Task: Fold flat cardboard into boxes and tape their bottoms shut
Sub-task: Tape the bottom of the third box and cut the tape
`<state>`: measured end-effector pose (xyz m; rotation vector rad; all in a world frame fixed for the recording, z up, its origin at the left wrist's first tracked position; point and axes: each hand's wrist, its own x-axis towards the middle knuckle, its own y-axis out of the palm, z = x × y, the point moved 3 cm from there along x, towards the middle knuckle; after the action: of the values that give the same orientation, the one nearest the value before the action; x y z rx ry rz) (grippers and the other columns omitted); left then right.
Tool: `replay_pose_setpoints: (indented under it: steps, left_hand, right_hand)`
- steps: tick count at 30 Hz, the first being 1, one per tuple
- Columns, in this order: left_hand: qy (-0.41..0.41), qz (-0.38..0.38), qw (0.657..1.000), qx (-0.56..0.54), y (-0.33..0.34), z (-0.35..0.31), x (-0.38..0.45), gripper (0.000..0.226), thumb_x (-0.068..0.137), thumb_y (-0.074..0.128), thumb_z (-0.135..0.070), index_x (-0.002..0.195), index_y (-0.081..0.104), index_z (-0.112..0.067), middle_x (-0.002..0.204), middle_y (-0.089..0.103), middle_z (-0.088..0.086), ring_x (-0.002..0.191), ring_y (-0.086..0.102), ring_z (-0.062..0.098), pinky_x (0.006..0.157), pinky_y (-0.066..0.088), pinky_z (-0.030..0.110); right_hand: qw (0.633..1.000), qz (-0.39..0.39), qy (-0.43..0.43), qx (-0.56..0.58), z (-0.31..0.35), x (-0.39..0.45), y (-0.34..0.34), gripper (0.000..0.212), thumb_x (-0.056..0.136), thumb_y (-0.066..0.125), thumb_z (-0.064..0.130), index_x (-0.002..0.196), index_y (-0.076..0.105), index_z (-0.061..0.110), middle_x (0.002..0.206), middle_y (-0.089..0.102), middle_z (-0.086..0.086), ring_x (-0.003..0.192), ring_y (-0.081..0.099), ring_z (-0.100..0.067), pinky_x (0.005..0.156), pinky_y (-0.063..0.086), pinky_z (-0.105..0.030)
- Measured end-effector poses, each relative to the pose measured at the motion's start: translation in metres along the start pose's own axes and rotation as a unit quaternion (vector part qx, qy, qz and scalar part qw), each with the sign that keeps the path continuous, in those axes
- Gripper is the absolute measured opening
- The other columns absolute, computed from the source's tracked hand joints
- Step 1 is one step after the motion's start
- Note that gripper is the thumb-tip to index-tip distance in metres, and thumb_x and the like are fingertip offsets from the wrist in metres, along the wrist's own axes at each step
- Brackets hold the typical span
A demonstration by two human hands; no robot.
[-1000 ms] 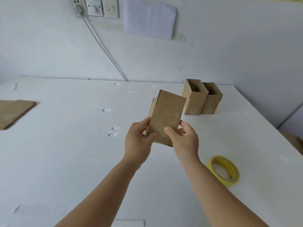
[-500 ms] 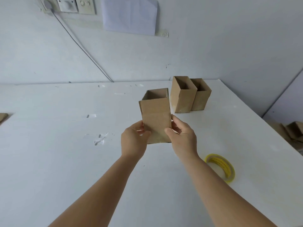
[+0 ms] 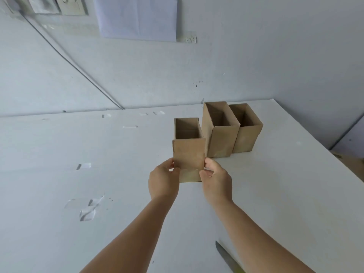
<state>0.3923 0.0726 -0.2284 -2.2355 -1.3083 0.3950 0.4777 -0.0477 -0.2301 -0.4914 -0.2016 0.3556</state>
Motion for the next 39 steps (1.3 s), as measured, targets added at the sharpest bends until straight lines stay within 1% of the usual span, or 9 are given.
replay_pose_setpoints:
  steps: [4,8,12,19,21,24,28,33,39]
  left_hand:
    - [-0.01,0.006,1.0,-0.004,0.026,0.007,0.022,0.024,0.094,0.053,-0.034,0.11,0.07,-0.028,0.107,0.071,-0.01,0.08,0.055,0.007,0.058,0.035,0.01]
    - [-0.024,0.005,0.999,-0.026,0.044,0.006,0.045,0.025,0.095,0.051,-0.035,0.107,0.071,-0.025,0.106,0.071,-0.006,0.083,0.057,0.009,0.064,0.039,0.017]
    - [-0.019,-0.003,0.999,-0.028,0.051,0.002,0.062,0.027,0.096,0.051,-0.032,0.112,0.07,-0.022,0.109,0.071,-0.003,0.087,0.058,0.011,0.074,0.04,0.021]
    - [0.013,0.027,0.999,-0.016,0.056,-0.002,0.071,0.026,0.095,0.051,-0.02,0.112,0.068,-0.028,0.099,0.07,-0.01,0.077,0.058,0.007,0.062,0.041,0.014]
    - [0.03,0.051,0.998,-0.001,0.056,-0.001,0.068,0.03,0.094,0.049,-0.015,0.115,0.065,-0.03,0.094,0.067,-0.012,0.088,0.063,0.011,0.066,0.043,0.018]
    - [0.054,0.09,0.993,0.06,0.055,0.003,0.062,0.038,0.096,0.048,-0.018,0.132,0.053,-0.028,0.119,0.065,-0.004,0.114,0.058,0.014,0.082,0.043,0.021]
    - [0.073,0.115,0.975,0.174,0.041,0.015,0.046,0.053,0.099,0.045,-0.025,0.149,0.029,-0.025,0.151,0.038,-0.005,0.136,0.038,0.016,0.105,0.036,0.031]
    - [0.137,0.136,0.944,0.269,0.01,0.03,0.015,0.057,0.097,0.049,-0.03,0.148,0.026,-0.025,0.151,0.034,-0.007,0.138,0.031,0.015,0.105,0.033,0.03]
    - [0.158,0.134,0.918,0.339,-0.051,0.062,-0.026,0.057,0.098,0.046,-0.033,0.149,0.025,-0.021,0.155,0.028,-0.001,0.144,0.02,0.018,0.113,0.021,0.032]
  right_hand:
    - [0.999,0.048,0.008,-0.003,-0.02,0.023,0.016,0.044,0.096,0.049,0.011,0.14,0.046,0.017,0.134,0.053,0.0,0.119,0.054,-0.015,0.099,0.045,-0.026]
    - [0.997,0.077,0.015,0.001,-0.029,0.042,0.031,0.054,0.095,0.05,0.009,0.146,0.035,0.016,0.146,0.043,0.0,0.133,0.043,-0.015,0.108,0.039,-0.03]
    - [0.997,0.078,0.019,0.011,-0.031,0.055,0.04,0.057,0.095,0.048,0.006,0.148,0.03,0.019,0.15,0.037,0.002,0.137,0.037,-0.014,0.11,0.036,-0.028]
    - [0.997,0.072,0.019,0.021,-0.031,0.063,0.042,0.062,0.093,0.046,0.003,0.149,0.024,0.017,0.153,0.029,0.0,0.139,0.033,-0.016,0.111,0.035,-0.03]
    - [0.997,0.074,0.017,0.021,-0.029,0.06,0.041,0.062,0.093,0.046,0.004,0.149,0.024,0.017,0.153,0.028,-0.001,0.139,0.033,-0.016,0.111,0.034,-0.03]
    - [0.997,0.08,0.005,-0.006,-0.028,0.053,0.04,0.06,0.095,0.047,0.01,0.15,0.023,0.017,0.156,0.025,0.0,0.141,0.029,-0.016,0.11,0.031,-0.026]
    - [0.989,0.118,-0.041,-0.075,-0.026,0.037,0.035,0.055,0.099,0.042,0.017,0.15,0.022,0.02,0.157,0.022,0.004,0.143,0.023,-0.013,0.108,0.026,-0.022]
    - [0.951,0.197,-0.103,-0.214,-0.015,0.009,0.036,0.055,0.1,0.039,0.019,0.151,0.02,0.013,0.158,0.02,0.0,0.147,0.011,-0.019,0.118,0.017,-0.033]
    - [0.902,0.248,-0.179,-0.305,0.014,-0.049,0.052,0.053,0.099,0.04,0.025,0.147,0.023,0.012,0.154,0.026,0.002,0.146,0.01,-0.022,0.115,0.019,-0.037]
